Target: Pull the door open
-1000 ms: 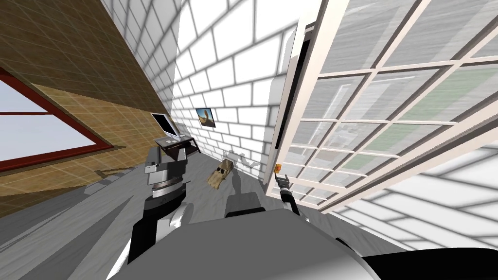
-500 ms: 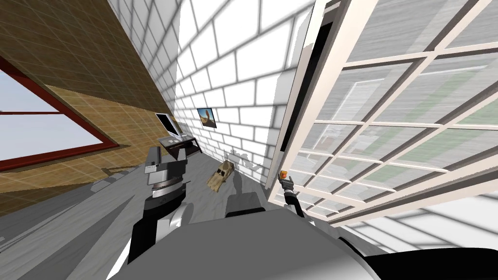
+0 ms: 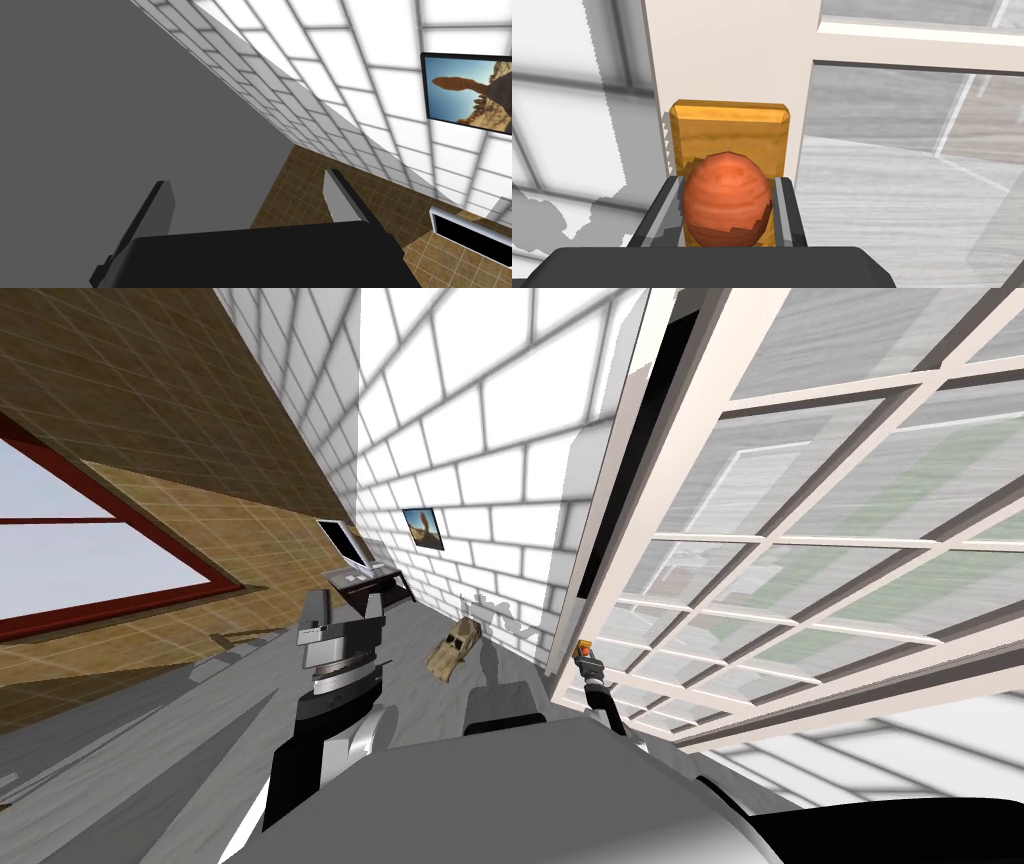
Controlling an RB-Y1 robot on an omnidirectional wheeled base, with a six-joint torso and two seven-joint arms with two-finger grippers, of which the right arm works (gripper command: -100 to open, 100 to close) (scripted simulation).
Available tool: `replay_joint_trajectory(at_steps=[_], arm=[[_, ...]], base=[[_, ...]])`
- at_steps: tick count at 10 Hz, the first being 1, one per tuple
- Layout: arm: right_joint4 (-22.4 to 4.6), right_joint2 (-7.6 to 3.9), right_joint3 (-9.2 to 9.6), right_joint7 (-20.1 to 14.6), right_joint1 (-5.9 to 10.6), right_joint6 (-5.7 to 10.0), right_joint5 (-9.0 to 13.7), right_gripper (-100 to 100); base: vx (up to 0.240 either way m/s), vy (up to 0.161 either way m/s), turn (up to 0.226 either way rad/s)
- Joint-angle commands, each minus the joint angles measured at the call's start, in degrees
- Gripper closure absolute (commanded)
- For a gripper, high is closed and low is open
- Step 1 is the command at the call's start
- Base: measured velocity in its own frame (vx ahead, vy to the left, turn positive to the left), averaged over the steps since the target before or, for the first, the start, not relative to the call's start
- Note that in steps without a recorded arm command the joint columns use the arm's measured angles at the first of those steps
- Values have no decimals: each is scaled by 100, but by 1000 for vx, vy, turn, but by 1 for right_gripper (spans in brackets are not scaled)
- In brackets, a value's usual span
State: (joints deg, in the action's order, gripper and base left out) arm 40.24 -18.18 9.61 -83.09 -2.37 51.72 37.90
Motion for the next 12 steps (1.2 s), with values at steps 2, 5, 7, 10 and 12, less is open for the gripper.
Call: replay_joint_trajectory(at_steps=[2,5,7,10,12], arm=[[9,6,3,-4,5,11,-1,100],[78,-133,215,-221,-82,46,-97,100],[150,-255,404,-418,-153,92,-183,100],[245,-417,657,-680,-247,152,-298,100],[268,-488,772,-752,-343,214,-319,100]], base=[[-3,1,0],[-181,-27,86],[-218,-21,105],[-255,-26,102],[-150,-21,88]])
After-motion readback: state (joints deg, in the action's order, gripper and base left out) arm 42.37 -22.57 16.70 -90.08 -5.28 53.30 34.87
